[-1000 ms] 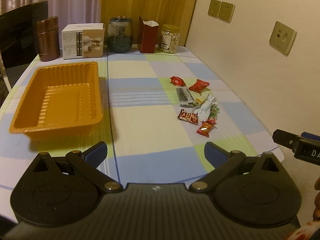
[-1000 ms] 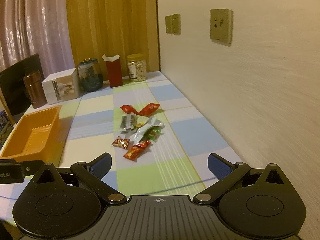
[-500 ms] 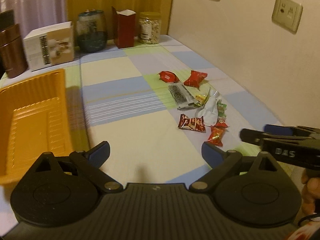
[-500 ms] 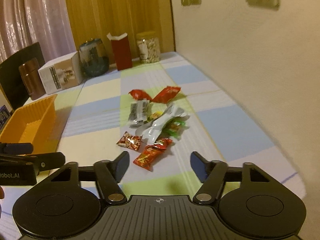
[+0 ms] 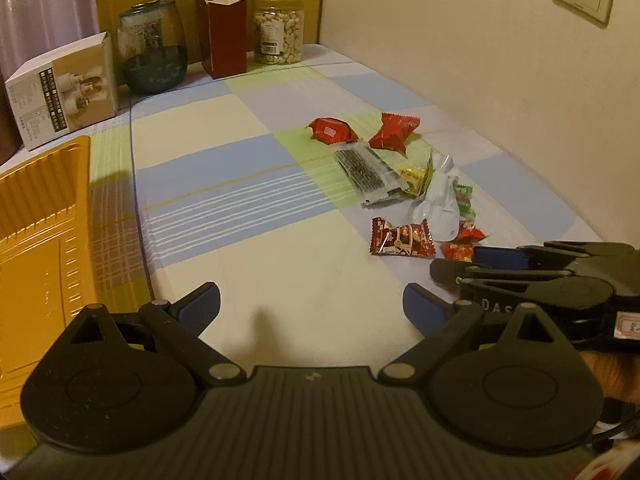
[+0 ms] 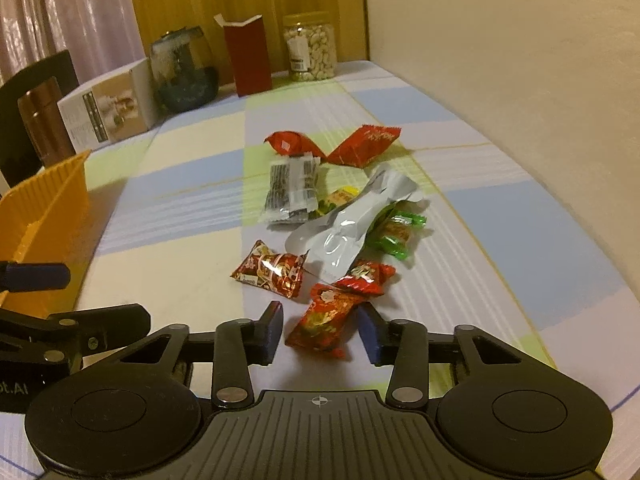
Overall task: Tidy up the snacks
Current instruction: 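Grasp a red wrapped candy with the right tool while the left tool grasps a brown snack packet, then carry both snacks over the orange tray and open both tools to drop them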
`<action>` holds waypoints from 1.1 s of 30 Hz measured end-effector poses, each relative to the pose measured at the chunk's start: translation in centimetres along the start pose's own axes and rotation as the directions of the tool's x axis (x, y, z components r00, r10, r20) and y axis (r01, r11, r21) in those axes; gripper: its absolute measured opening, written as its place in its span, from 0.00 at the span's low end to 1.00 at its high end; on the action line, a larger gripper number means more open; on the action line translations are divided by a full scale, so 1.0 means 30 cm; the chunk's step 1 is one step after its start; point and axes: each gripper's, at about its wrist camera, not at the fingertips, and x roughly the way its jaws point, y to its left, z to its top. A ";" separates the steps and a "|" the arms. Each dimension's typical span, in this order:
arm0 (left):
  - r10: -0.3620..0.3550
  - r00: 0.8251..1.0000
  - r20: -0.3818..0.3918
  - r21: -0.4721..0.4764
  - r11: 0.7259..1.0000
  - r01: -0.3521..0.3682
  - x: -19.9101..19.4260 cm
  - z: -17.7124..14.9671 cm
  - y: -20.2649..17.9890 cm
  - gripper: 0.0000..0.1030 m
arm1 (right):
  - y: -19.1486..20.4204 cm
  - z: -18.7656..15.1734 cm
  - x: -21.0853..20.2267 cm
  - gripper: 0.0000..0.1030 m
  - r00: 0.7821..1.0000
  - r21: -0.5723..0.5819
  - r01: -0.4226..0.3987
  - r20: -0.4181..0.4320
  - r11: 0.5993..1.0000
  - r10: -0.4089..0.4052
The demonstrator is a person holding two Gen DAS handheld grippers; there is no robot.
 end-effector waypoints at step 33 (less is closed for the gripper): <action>-0.120 0.992 0.032 0.140 0.983 0.114 0.243 0.073 -0.178 0.38 | -0.154 -0.057 -0.123 0.21 0.996 0.081 0.080 0.036 0.993 -0.083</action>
